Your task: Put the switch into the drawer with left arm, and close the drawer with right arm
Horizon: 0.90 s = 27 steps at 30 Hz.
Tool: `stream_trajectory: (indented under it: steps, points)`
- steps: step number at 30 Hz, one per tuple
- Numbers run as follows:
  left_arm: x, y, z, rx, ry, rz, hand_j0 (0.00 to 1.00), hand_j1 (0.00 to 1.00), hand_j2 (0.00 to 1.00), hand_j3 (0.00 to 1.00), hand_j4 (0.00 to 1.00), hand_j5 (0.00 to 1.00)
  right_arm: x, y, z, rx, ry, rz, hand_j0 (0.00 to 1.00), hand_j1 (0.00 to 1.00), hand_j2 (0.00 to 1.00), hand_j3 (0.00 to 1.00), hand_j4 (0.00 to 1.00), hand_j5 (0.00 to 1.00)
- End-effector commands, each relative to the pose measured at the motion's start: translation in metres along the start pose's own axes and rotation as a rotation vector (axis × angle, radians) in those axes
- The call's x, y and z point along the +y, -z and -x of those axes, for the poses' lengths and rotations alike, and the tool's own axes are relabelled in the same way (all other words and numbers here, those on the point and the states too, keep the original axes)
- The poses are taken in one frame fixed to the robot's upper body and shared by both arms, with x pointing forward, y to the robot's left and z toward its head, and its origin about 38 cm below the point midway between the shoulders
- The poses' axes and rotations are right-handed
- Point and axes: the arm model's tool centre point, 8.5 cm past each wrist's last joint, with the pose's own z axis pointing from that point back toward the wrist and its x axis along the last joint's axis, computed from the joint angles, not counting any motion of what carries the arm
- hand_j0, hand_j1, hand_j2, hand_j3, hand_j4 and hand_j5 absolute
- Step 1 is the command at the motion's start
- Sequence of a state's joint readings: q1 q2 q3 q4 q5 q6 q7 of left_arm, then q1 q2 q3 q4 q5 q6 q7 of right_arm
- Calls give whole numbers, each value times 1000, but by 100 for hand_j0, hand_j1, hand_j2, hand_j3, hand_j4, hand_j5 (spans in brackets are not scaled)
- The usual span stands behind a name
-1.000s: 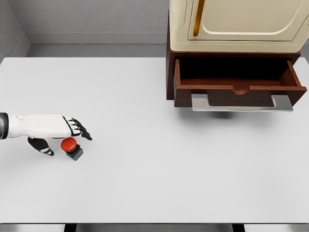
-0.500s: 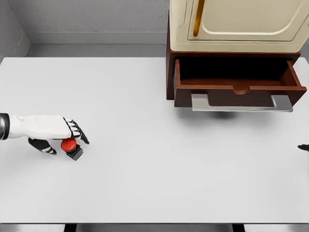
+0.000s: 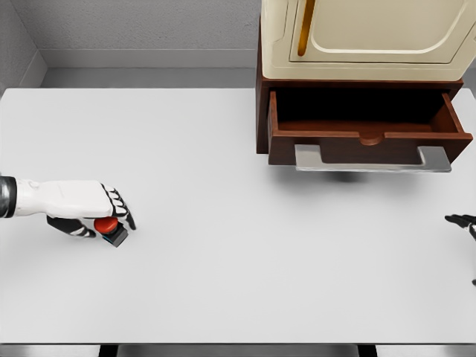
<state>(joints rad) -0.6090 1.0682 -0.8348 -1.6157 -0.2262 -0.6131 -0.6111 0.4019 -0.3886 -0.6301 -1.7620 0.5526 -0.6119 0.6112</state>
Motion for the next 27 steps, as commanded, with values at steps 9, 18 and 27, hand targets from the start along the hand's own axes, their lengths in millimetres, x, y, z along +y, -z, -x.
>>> stream_trajectory:
  steps: [9,18,27]
  points:
    - [2,1,-4,-11,5,-4,35,35,35,35,35,35,-4,-38,17,106,105,158,100,100,100,100,100,100]
    - [29,0,-18,-49,66,-50,34,34,34,34,34,34,-9,-72,29,180,162,272,100,100,100,100,100,100]
    - [73,3,-25,-117,73,-170,34,34,34,34,34,34,-30,-80,37,168,70,193,100,100,100,100,100,100]
